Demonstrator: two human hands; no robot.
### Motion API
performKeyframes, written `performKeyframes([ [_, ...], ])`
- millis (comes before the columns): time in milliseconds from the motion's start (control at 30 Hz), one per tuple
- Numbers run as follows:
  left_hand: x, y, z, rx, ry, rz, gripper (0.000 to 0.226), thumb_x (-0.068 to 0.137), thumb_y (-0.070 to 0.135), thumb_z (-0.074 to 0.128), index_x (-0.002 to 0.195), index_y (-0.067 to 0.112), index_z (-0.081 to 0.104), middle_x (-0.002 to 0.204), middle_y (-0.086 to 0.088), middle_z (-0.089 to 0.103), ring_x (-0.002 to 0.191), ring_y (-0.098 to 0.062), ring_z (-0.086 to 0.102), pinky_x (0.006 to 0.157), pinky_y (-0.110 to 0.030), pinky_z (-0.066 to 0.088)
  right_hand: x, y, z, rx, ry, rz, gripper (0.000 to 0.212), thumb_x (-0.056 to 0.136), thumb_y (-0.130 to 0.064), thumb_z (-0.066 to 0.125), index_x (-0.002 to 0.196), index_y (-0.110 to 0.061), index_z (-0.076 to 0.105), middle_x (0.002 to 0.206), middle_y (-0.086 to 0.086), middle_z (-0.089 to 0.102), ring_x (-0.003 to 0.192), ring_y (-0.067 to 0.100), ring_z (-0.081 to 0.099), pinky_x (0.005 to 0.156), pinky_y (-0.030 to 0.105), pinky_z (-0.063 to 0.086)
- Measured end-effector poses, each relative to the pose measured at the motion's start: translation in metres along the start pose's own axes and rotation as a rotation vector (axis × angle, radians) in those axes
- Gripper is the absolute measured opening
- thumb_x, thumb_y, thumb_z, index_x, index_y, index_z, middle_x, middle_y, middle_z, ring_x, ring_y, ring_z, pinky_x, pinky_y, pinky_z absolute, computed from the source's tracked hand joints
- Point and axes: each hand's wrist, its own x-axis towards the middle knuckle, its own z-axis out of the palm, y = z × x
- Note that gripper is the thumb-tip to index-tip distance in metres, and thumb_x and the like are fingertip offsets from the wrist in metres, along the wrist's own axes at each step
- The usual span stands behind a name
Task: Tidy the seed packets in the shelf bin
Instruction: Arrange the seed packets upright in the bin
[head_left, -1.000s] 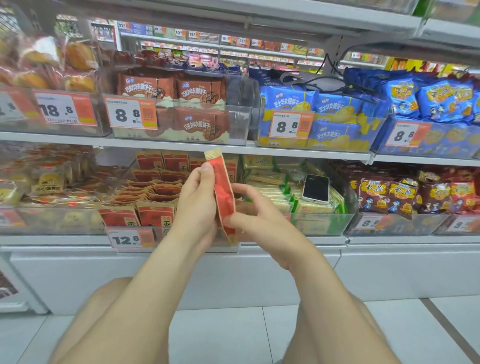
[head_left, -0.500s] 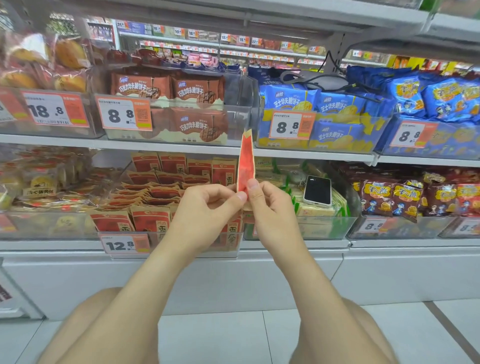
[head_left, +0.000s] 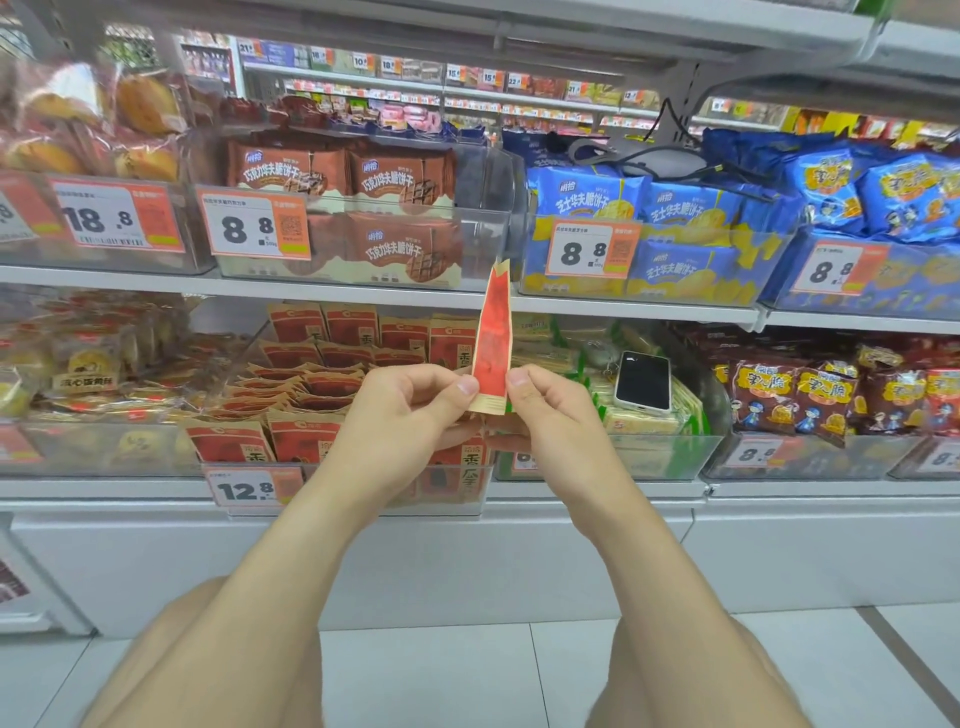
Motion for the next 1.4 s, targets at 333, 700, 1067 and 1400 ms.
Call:
performKeyframes([
  [333, -0.002, 0.005, -0.006, -0.002, -0.044, 0.001, 0.027, 0.112, 0.017, 0.055, 0.110, 0.003, 0.078, 0.109, -0.008, 0.082, 0.110, -0.019, 0.078, 0.092, -0.030, 0.064, -0.003, -0.006, -0.001, 0.078, -0.070, 0.030, 0.036, 0.116, -0.021, 0.044, 0.110, -0.011, 0.078, 0.108, 0.005, 0.082, 0.106, 0.023, 0.077, 0.092, 0.033, 0.062],
  [700, -0.002, 0.005, -0.008, -0.011, -0.057, 0.022, 0.025, 0.111, 0.017, 0.057, 0.103, -0.002, 0.072, 0.109, -0.018, 0.079, 0.109, -0.024, 0.078, 0.091, -0.034, 0.065, -0.007, -0.009, 0.002, 0.104, 0.014, -0.031, 0.029, 0.099, -0.038, 0.074, 0.093, -0.010, 0.078, 0.098, 0.013, 0.081, 0.101, 0.035, 0.076, 0.094, 0.053, 0.063],
  [1067, -0.004, 0.011, -0.004, -0.074, -0.100, -0.038, 0.028, 0.115, 0.013, 0.047, 0.100, -0.001, 0.066, 0.114, -0.016, 0.080, 0.114, -0.026, 0.077, 0.090, -0.040, 0.066, -0.001, 0.000, 0.004, 0.184, 0.181, 0.092, 0.054, 0.075, -0.047, 0.091, 0.119, -0.024, 0.068, 0.110, 0.004, 0.081, 0.105, 0.023, 0.078, 0.083, 0.043, 0.064],
  [1400, -0.004, 0.015, -0.001, -0.028, -0.104, -0.163, 0.040, 0.114, 0.034, 0.047, 0.115, 0.009, 0.079, 0.112, -0.010, 0.082, 0.104, -0.029, 0.080, 0.093, -0.046, 0.065, 0.001, -0.003, 0.005, 0.489, 0.198, 0.169, 0.083, 0.091, -0.013, 0.084, 0.158, -0.018, 0.035, 0.120, 0.004, 0.080, 0.108, 0.020, 0.078, 0.089, 0.035, 0.060],
])
